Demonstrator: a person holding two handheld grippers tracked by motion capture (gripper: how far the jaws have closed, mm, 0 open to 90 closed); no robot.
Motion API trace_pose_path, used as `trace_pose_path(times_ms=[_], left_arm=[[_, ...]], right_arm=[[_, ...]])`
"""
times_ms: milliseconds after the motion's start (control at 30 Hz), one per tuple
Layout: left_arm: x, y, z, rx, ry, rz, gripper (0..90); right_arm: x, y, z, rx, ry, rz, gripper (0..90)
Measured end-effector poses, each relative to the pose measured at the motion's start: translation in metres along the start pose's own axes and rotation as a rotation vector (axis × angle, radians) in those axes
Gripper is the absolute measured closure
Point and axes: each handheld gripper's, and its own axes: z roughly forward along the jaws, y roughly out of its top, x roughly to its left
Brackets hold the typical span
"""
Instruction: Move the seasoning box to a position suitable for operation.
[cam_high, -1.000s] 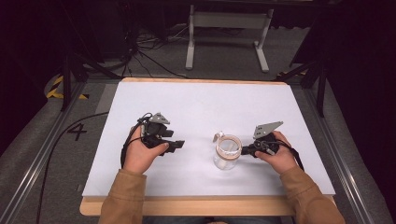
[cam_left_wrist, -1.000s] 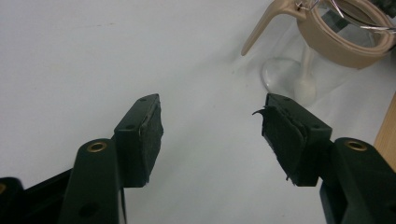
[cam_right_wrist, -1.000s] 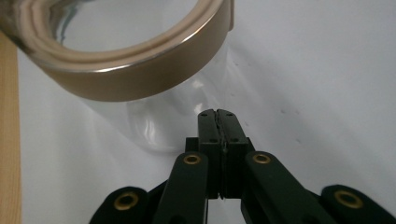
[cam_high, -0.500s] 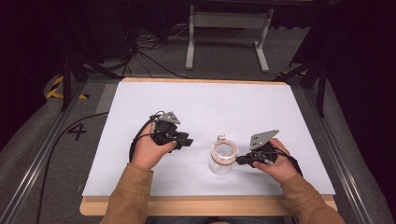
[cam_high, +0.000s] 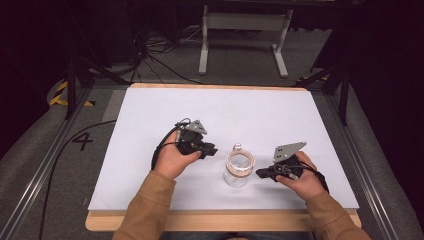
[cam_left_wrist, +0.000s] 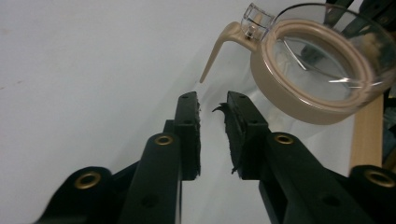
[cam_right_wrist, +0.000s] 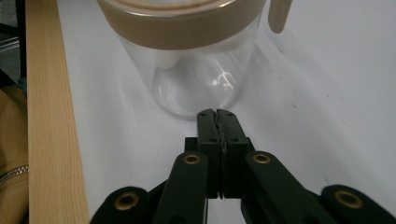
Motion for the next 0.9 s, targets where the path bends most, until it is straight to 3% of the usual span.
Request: trace_pose_path(times_ms=[100,200,433,567,900], left_arm=[[0.001,0.002,0.013,-0.007,0.004,0.026,87.0],[0.006,0.002,0.034,-0.010,-0.028,0.056,88.0],[0.012,0.002,0.055,-0.019,-0.069,0.049,88.7],[0.011,0.006,0.061,-0.018,-0.088,0.061,88.8],[0.009,0.013,0.068,-0.014,-0.079,0.084,86.3]], right_arm=[[0.000,-0.005,-0.006,-0.007,-0.013,0.011,90.0],[0.001,-0.010,-0.011,-0.012,-0.026,0.021,90.0],[0.002,-0.019,-0.019,-0.014,-0.046,0.043,90.0],[0.003,-0.023,-0.023,-0.014,-0.055,0.051,90.0],[0.005,-0.031,-0.028,-0.016,-0.070,0.068,90.0]])
